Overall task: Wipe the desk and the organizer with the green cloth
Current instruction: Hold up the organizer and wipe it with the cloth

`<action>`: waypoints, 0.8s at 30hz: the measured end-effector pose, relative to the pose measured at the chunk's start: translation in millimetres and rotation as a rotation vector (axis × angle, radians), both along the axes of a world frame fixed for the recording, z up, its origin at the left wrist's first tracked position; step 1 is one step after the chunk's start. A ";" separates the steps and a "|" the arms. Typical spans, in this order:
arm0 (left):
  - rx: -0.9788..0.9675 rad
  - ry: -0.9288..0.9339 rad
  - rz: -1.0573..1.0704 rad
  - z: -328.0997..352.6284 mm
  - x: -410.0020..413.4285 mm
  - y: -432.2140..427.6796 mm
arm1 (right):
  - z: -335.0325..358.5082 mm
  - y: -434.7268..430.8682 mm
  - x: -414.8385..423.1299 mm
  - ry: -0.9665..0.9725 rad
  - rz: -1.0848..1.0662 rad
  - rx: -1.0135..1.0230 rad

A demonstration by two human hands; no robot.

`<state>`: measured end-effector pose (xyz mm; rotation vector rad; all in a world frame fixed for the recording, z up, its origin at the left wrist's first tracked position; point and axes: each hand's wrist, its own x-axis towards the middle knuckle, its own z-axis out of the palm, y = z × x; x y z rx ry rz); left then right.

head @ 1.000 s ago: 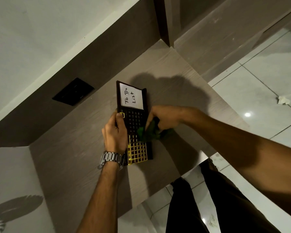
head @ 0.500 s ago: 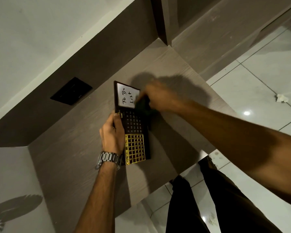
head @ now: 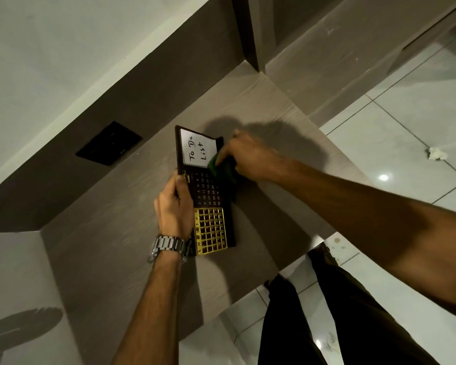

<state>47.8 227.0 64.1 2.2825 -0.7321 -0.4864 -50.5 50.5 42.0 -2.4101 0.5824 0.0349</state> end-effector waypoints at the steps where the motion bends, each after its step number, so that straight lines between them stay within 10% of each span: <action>1: 0.003 -0.007 0.000 0.2 -0.2 -1.6 | -0.6 1.7 -0.6 -0.006 -0.034 -0.027; 7: 0.024 -0.035 -0.025 1.1 0.3 -0.4 | -8.2 33.0 -26.3 0.105 0.306 0.125; 15: 0.003 -0.015 -0.012 0.2 -0.3 -2.5 | -11.8 22.4 -20.5 0.038 0.034 0.017; 21: 0.019 -0.052 -0.034 0.0 0.5 -1.4 | 5.6 35.6 -44.6 0.248 0.417 0.483; 24: 0.003 -0.053 -0.051 0.9 -1.6 -1.2 | 11.1 1.6 -39.1 0.040 0.062 0.712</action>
